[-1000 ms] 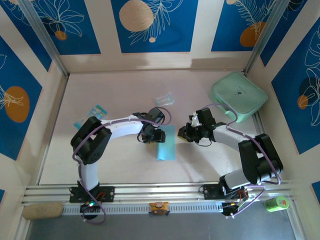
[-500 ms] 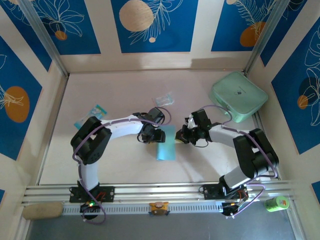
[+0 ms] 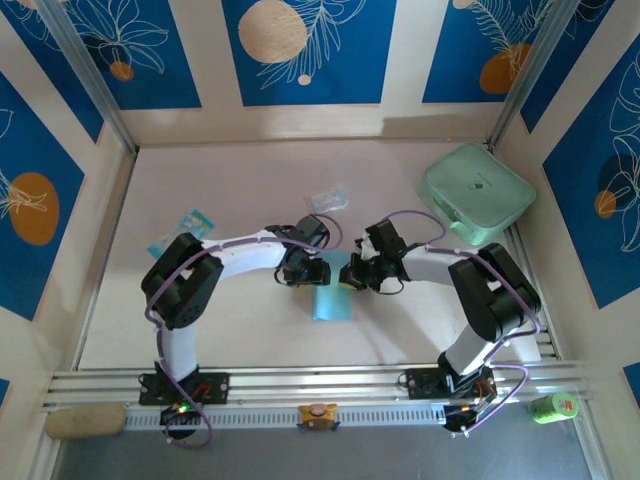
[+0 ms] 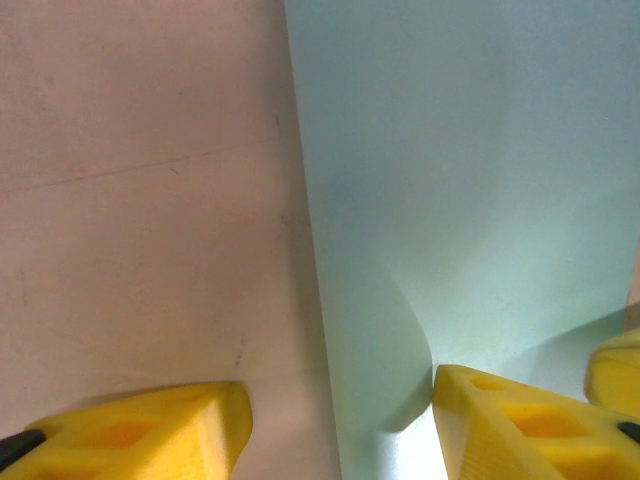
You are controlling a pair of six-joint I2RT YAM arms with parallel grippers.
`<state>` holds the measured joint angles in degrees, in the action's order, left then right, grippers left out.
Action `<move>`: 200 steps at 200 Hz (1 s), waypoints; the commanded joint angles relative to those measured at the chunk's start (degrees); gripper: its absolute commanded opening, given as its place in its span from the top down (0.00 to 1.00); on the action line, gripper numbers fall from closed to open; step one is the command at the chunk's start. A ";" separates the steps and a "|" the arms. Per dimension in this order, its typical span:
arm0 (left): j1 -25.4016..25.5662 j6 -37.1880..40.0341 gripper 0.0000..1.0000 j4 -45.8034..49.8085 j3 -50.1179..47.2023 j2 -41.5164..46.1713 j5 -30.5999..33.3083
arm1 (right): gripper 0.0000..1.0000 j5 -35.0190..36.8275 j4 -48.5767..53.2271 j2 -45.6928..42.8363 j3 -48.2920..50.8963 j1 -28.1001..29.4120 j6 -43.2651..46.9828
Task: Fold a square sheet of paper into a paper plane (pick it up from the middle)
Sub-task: Hold the square sheet of paper at the center of the table.
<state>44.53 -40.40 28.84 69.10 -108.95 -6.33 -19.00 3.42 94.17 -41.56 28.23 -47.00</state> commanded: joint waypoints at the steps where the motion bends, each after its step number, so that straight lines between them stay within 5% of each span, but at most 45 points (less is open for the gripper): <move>1: -0.25 0.85 0.43 -2.39 -2.53 -4.91 3.87 | 0.97 1.00 1.05 1.75 -1.51 0.76 0.38; 129: -0.30 0.41 0.45 -2.80 -2.74 -4.27 3.76 | 0.96 1.05 2.52 3.92 0.88 -0.26 3.91; 200: -0.25 0.92 0.45 -2.37 -2.29 -4.09 3.94 | 0.87 -1.34 1.63 -3.89 0.56 -1.26 1.91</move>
<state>44.53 -40.40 28.86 69.04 -108.88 -6.31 -19.05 3.53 94.54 -41.45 27.83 -44.62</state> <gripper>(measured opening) 0.547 0.127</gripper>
